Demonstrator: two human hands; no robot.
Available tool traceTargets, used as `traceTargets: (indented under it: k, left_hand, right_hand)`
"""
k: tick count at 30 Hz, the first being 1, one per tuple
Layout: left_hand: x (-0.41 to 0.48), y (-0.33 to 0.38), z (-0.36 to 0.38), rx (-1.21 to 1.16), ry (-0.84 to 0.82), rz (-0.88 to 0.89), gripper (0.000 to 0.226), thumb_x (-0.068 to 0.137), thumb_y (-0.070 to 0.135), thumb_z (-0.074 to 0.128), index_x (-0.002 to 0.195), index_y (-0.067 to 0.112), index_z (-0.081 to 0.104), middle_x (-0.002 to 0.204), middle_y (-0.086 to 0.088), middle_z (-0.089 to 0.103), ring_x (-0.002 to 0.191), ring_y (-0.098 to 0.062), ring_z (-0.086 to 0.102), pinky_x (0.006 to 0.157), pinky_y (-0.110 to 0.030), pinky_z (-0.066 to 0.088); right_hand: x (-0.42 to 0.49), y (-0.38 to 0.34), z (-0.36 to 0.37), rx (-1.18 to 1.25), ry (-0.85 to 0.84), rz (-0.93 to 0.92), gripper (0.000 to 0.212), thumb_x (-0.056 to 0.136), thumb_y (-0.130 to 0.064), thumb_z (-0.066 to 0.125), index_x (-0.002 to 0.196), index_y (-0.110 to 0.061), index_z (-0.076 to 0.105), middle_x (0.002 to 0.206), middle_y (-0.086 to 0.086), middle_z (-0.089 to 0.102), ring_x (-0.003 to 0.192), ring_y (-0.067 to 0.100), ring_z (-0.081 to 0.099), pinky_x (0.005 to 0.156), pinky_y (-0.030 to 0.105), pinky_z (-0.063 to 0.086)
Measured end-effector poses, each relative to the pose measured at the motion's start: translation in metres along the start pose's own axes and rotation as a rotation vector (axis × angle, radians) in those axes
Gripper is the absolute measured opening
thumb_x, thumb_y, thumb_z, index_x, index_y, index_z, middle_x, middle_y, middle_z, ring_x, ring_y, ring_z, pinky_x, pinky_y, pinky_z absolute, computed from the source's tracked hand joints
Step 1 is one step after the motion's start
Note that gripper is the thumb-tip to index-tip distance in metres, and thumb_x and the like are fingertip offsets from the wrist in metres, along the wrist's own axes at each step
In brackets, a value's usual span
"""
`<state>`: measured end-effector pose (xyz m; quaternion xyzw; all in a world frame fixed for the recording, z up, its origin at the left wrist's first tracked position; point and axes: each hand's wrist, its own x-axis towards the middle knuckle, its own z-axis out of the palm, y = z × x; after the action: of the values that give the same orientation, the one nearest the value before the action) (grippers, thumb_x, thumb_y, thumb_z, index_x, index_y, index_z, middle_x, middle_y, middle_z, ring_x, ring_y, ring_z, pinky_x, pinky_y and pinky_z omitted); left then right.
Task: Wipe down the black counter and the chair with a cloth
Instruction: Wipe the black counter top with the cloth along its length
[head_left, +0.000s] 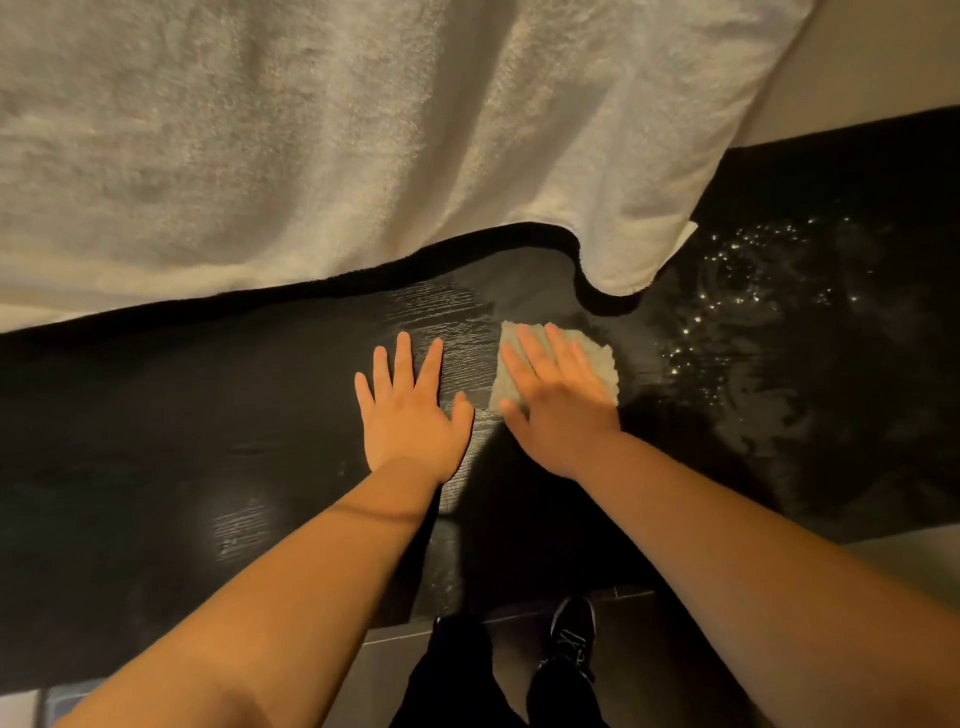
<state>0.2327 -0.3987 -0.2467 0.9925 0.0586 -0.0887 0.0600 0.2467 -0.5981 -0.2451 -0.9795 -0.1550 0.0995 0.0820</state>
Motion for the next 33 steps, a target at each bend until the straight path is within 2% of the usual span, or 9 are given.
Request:
traceTargets:
  k: [5,9,12,16,20,25,27,29,33]
  left_hand:
    - [0.001,0.001,0.001,0.001,0.003,-0.002,0.076,0.098,0.064,0.028,0.168,0.041,0.01,0.178,-0.001,-0.002,0.163,-0.031,-0.006,0.13,-0.057,0.001]
    - [0.001,0.001,0.001,-0.012,0.019,-0.001,0.075,0.097,0.063,0.029,0.168,0.04,0.015,0.178,-0.002,0.002,0.163,-0.031,-0.002,0.13,-0.057,0.003]
    - [0.001,0.0,0.002,-0.019,0.036,0.002,0.076,0.096,0.063,0.028,0.167,0.039,0.018,0.178,-0.002,0.005,0.163,-0.032,0.0,0.13,-0.058,0.004]
    - [0.001,0.001,0.002,-0.009,0.039,-0.005,0.077,0.095,0.063,0.027,0.167,0.039,0.018,0.178,-0.003,0.005,0.163,-0.031,0.001,0.13,-0.058,0.004]
    - [0.001,0.002,0.001,-0.004,0.033,-0.013,0.077,0.095,0.063,0.026,0.167,0.039,0.017,0.178,-0.003,0.004,0.163,-0.031,0.0,0.13,-0.058,0.004]
    - [0.001,0.002,0.0,-0.012,0.036,-0.004,0.076,0.096,0.063,0.028,0.167,0.039,0.017,0.178,-0.002,0.005,0.163,-0.031,0.0,0.13,-0.057,0.004]
    - [0.002,0.002,0.001,-0.01,0.037,-0.006,0.076,0.096,0.063,0.029,0.167,0.038,0.017,0.178,-0.002,0.005,0.163,-0.031,0.001,0.13,-0.057,0.004]
    - [0.002,0.001,0.002,-0.032,0.05,-0.014,0.078,0.096,0.062,0.032,0.167,0.033,0.02,0.177,-0.002,0.008,0.163,-0.03,0.003,0.131,-0.056,0.006]
    - [0.002,0.001,0.001,-0.111,0.088,-0.092,0.079,0.097,0.059,0.036,0.167,0.023,0.024,0.177,-0.007,0.011,0.163,-0.028,0.005,0.131,-0.055,0.006]
  right_hand:
    - [0.002,0.019,-0.005,-0.008,-0.053,-0.258,0.076,0.1,-0.058,0.04,0.166,-0.026,0.02,0.174,0.0,0.014,0.16,0.029,0.009,0.13,0.047,0.01]
    - [0.03,0.058,-0.017,0.073,-0.026,-0.014,0.074,0.099,-0.055,0.034,0.165,-0.028,0.017,0.174,-0.004,0.006,0.159,0.028,0.012,0.126,0.051,0.018]
    - [0.044,0.038,-0.015,0.073,-0.026,0.133,0.074,0.098,-0.054,0.03,0.166,-0.028,0.016,0.175,-0.002,0.001,0.158,0.031,0.008,0.128,0.05,0.01]
    - [0.026,-0.002,0.0,-0.013,-0.01,-0.157,0.074,0.096,-0.054,0.035,0.162,-0.02,0.036,0.171,0.006,0.024,0.157,0.038,0.019,0.127,0.053,0.016]
    - [0.023,0.016,-0.001,0.003,-0.043,-0.328,0.077,0.094,-0.059,0.039,0.163,-0.025,0.032,0.171,0.0,0.024,0.158,0.03,0.018,0.129,0.046,0.009]
    - [0.053,0.057,-0.022,0.095,-0.064,0.042,0.08,0.093,-0.061,0.022,0.166,-0.033,0.007,0.174,-0.01,-0.005,0.16,0.023,0.006,0.123,0.048,0.024]
    - [0.06,0.043,-0.023,0.082,-0.071,0.123,0.081,0.092,-0.059,0.016,0.167,-0.029,0.004,0.174,-0.006,-0.008,0.16,0.026,0.001,0.124,0.048,0.019]
    - [0.053,0.018,-0.016,-0.016,-0.084,0.007,0.08,0.095,-0.056,0.019,0.167,-0.023,0.012,0.175,0.003,0.0,0.159,0.034,0.001,0.128,0.05,0.007]
    - [0.035,0.004,-0.005,0.007,-0.083,-0.318,0.074,0.097,-0.056,0.036,0.164,-0.027,0.028,0.173,-0.001,0.018,0.159,0.031,0.014,0.13,0.048,0.009]
